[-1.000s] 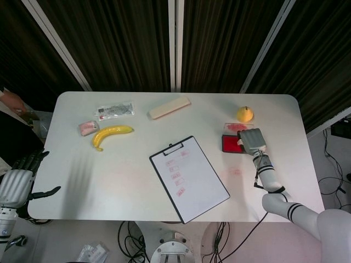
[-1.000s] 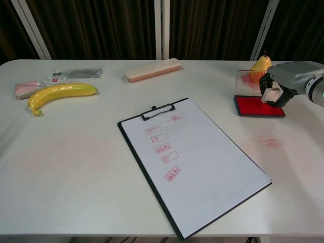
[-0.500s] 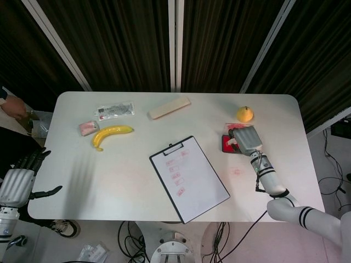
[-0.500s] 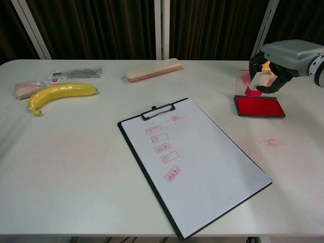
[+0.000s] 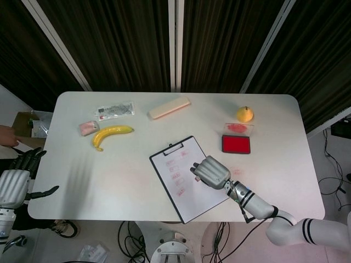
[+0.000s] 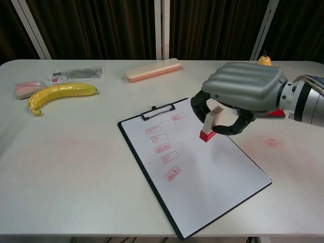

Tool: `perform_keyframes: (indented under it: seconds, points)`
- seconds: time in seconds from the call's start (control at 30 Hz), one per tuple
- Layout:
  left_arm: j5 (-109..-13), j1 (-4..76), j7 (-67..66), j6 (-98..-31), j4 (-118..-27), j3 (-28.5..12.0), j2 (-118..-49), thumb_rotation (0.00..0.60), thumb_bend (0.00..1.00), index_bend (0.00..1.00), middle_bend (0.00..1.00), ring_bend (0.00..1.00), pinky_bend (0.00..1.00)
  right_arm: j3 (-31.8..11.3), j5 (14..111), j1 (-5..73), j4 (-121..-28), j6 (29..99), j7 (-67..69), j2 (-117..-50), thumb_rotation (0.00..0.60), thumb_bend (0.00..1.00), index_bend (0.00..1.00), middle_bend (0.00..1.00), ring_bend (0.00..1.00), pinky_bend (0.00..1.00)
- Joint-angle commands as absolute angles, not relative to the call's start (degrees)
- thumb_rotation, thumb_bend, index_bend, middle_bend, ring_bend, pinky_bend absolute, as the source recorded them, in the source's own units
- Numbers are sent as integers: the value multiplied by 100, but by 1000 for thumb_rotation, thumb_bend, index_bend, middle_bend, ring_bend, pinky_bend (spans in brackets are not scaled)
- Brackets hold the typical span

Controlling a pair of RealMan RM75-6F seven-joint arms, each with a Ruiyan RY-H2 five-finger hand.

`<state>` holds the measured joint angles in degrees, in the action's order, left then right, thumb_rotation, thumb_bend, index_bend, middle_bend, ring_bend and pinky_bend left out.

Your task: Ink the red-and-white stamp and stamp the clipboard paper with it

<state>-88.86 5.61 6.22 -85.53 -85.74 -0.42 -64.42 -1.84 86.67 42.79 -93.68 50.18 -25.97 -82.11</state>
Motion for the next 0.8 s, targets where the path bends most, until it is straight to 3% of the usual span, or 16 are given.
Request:
perform_keyframes:
  seconds: [0.03,0.8]
  points:
    - [-8884,553,649,-8555,-8559,-38,-6445,381,64,107,82,87,184,91,9114,4377,-9226,4988,-2410,-8439,600,380,747,630,782,897]
    - [-8868,491,940,-8597,-8295,-33,-6519,382,65,107,81,87,184,291,9267,4394,-8775,4827,-2672,-9308,600,380,755,639,782,897]
